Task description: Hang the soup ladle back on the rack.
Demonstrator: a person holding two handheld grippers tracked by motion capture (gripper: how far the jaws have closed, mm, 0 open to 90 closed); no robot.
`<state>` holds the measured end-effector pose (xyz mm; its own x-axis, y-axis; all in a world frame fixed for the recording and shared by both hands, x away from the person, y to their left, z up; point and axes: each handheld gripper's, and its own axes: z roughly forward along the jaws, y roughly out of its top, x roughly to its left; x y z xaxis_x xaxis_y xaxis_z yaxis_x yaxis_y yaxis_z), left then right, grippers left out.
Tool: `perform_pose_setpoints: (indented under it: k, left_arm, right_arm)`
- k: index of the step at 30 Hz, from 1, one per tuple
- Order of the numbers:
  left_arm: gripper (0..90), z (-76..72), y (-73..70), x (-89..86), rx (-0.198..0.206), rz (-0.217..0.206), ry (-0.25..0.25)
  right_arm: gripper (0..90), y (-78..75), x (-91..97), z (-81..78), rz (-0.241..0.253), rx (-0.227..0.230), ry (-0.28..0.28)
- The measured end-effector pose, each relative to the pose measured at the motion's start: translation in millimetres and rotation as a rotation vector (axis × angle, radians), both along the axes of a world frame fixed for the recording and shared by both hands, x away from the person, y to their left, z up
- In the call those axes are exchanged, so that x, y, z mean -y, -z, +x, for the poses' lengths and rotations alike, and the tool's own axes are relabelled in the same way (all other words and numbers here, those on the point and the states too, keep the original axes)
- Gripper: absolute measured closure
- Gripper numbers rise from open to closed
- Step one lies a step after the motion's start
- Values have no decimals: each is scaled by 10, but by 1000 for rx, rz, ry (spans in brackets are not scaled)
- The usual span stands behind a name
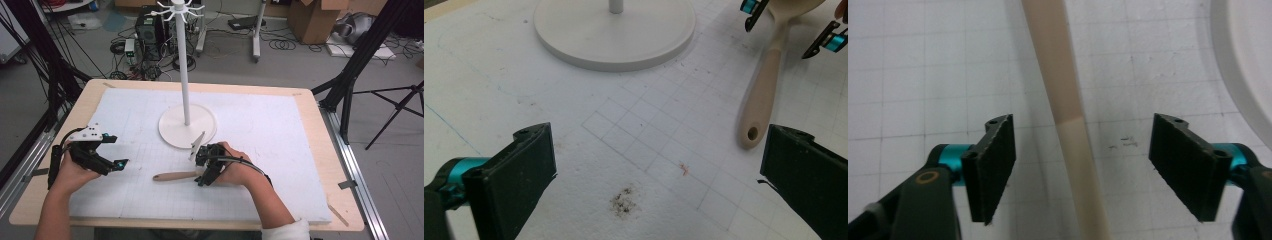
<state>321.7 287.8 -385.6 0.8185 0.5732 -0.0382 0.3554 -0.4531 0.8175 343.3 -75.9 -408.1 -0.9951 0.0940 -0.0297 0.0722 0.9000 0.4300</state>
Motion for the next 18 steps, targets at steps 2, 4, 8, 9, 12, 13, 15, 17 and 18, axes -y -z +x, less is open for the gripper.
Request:
perform_pose_setpoints:
  k: [2,4,8,9,12,13,15,17,18]
  left_arm:
    - [17,-2,-3,0,2,-1,0]
    - [17,-4,-7,-1,4,-3,1]
    - [17,-4,-8,3,5,-4,2]
    - [17,-4,-8,1,5,-2,4]
    - [17,-3,-7,2,5,-5,3]
    - [16,-3,-7,2,5,-5,3]
    - [17,-3,-8,3,5,-4,3]
    - [17,-4,-11,2,5,0,4]
    - [17,-4,-12,2,5,1,4]
  right_arm:
    - [330,13,-26,-5,-16,-3,-12]
    - [358,20,-59,-6,-26,-3,-24]
    - [409,32,-104,2,-47,-10,-34]
    - [420,37,-108,5,-47,-16,-36]
    - [456,46,-112,18,-59,-21,-42]
    - [470,50,-112,22,-60,-29,-43]
    - [490,51,-110,28,-60,-38,-44]
    - [516,47,-112,34,-61,-40,-45]
    - [534,45,-113,35,-61,-41,-48]
